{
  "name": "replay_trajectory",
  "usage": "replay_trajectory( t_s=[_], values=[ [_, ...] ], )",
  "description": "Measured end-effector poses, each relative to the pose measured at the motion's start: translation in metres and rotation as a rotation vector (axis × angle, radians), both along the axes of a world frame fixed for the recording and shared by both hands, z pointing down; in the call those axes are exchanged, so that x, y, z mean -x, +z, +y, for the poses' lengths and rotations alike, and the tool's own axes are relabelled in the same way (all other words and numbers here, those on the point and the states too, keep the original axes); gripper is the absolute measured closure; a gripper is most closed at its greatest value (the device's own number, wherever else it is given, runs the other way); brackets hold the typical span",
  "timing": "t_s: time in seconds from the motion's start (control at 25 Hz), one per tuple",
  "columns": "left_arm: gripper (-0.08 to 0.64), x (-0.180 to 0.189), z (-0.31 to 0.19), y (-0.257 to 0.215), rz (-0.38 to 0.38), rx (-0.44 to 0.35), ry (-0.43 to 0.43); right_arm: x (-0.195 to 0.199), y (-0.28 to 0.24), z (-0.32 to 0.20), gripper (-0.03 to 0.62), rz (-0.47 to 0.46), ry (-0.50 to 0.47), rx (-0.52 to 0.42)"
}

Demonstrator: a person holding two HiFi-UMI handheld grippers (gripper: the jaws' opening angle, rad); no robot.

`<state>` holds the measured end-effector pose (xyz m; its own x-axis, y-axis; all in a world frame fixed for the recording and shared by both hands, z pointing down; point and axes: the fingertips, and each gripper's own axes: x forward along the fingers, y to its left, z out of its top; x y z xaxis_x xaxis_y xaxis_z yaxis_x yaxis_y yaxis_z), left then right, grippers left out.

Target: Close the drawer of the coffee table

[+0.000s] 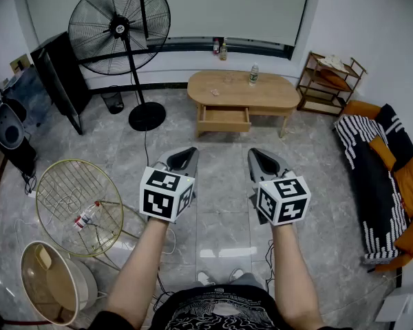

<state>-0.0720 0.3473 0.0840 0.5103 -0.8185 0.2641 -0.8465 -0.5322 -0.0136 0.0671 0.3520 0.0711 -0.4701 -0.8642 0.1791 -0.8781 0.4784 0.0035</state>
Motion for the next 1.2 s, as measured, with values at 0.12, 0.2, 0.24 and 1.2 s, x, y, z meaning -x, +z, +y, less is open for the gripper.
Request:
replay_trajectory(
  t_s=[0.12,0.2,0.24,1.2],
  values=[
    [0.557,0.003,0.003,0.0,0.003,0.003,0.005,0.005,-0.001,0.004,0.588,0.003,0.013,-0.011],
    [0.557,0.005,0.006,0.002,0.006,0.005,0.012,0.007,0.001,0.007,0.586,0.006,0.019,-0.009],
    [0.555,0.005,0.007,0.002,0.007,0.006,0.016,0.008,0.002,0.008,0.578,0.007,0.021,-0.008],
    [0.555,0.006,-0.086,0.026,-0.019,0.029,0.008,0.009,0.03,-0.092,0.412,-0.025,0.005,0.03]
  ],
)
